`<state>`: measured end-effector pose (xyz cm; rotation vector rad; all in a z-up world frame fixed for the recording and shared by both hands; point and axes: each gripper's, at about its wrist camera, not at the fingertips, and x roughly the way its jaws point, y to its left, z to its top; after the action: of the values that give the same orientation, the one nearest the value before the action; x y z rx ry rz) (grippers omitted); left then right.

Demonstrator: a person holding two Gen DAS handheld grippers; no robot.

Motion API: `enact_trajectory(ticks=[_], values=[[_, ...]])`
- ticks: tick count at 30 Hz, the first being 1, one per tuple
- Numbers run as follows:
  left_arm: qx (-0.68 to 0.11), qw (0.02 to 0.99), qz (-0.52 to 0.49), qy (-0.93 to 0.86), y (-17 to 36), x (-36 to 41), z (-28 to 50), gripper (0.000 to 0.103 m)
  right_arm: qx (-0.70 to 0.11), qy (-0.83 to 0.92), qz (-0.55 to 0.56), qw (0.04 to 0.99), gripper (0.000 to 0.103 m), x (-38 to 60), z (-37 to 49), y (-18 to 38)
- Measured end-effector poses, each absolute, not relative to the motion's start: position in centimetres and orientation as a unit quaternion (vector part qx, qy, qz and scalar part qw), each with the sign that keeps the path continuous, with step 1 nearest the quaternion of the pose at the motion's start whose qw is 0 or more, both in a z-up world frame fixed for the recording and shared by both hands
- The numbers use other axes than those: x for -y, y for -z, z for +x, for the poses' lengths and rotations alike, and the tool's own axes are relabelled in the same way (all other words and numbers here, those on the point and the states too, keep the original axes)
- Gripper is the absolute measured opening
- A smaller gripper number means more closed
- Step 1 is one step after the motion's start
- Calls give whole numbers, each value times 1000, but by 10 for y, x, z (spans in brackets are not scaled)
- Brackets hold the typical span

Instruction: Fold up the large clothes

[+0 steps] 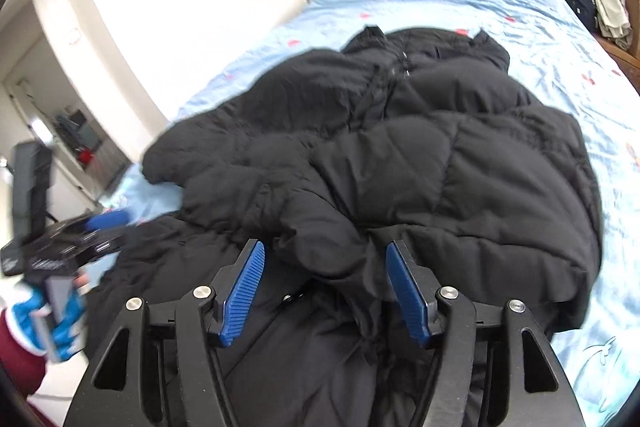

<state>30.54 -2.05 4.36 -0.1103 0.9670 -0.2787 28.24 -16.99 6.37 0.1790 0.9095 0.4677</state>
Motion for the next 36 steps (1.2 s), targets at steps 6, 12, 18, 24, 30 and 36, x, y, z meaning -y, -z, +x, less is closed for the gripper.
enact_trajectory(ticks=[6, 12, 18, 24, 30, 36], values=[[-464, 872, -26, 153, -36, 96, 359, 103, -421, -130, 76, 895, 66, 229, 312, -68], [-485, 865, 4, 126, 7, 158, 406, 103, -444, -57, 84, 890, 66, 266, 357, -30], [-496, 860, 14, 114, 56, 164, 411, 103, -481, -55, 97, 870, 66, 265, 363, 18], [-498, 858, 22, 125, 51, 158, 404, 103, -487, -44, 94, 867, 66, 263, 358, 19], [-488, 866, 17, 111, 45, 143, 380, 103, -457, -51, 94, 883, 66, 255, 316, -10], [-501, 855, 15, 137, 28, 132, 363, 103, -485, -19, 102, 868, 66, 248, 297, -5]])
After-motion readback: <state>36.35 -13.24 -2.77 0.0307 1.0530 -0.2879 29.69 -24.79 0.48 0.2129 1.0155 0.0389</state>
